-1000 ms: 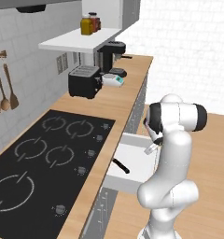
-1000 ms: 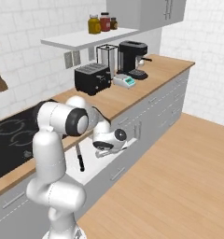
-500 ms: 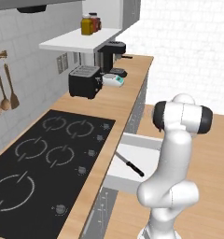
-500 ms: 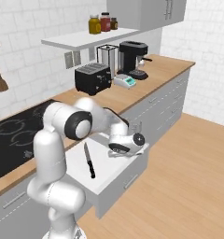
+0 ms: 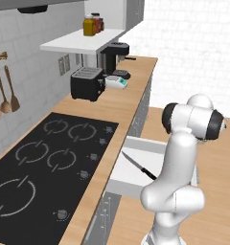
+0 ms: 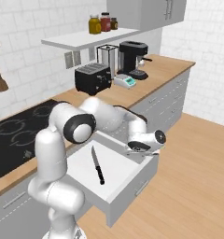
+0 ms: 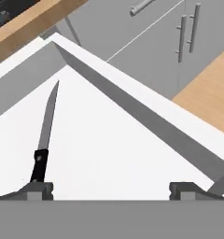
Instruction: Pick up the knife from the drawer and place it on the cutting board. Then place the meat from the plate to the cutting board.
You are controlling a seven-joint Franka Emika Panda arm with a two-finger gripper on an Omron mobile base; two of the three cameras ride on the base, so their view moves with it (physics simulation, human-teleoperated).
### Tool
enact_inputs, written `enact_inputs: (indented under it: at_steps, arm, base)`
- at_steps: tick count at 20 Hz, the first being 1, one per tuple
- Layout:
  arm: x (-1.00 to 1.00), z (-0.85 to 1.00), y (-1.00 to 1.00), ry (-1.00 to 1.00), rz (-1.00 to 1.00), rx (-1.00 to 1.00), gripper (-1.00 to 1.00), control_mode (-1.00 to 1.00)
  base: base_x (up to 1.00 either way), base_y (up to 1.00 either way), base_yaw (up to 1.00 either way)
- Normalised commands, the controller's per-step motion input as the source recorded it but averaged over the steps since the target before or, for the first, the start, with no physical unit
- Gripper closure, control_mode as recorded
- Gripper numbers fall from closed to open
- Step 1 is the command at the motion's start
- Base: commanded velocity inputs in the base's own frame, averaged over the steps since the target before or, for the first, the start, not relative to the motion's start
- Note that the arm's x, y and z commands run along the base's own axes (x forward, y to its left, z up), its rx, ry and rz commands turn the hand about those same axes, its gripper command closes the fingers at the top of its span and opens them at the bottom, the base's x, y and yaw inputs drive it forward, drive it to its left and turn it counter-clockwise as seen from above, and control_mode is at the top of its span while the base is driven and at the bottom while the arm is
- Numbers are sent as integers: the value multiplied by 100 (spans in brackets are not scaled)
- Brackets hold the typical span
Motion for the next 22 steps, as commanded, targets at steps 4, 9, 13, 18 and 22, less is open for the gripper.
enact_inputs:
  at_steps: [4, 9, 13, 18, 22]
  arm:
    - [-3, 100, 87, 8, 5, -27, -100, -100]
    - [2, 22, 73, 42, 3, -5, -100, -100]
    - [-1, -9, 9, 38, 0, 30, -100, -100]
    - [0, -36, 24, 24, 0, 15, -100, -100]
    - [-12, -59, 36, 8, 6, -4, -100, -100]
  base:
    - [0, 0, 0]
    - [0, 0, 0]
    - [0, 0, 0]
    - [0, 0, 0]
    - [0, 0, 0]
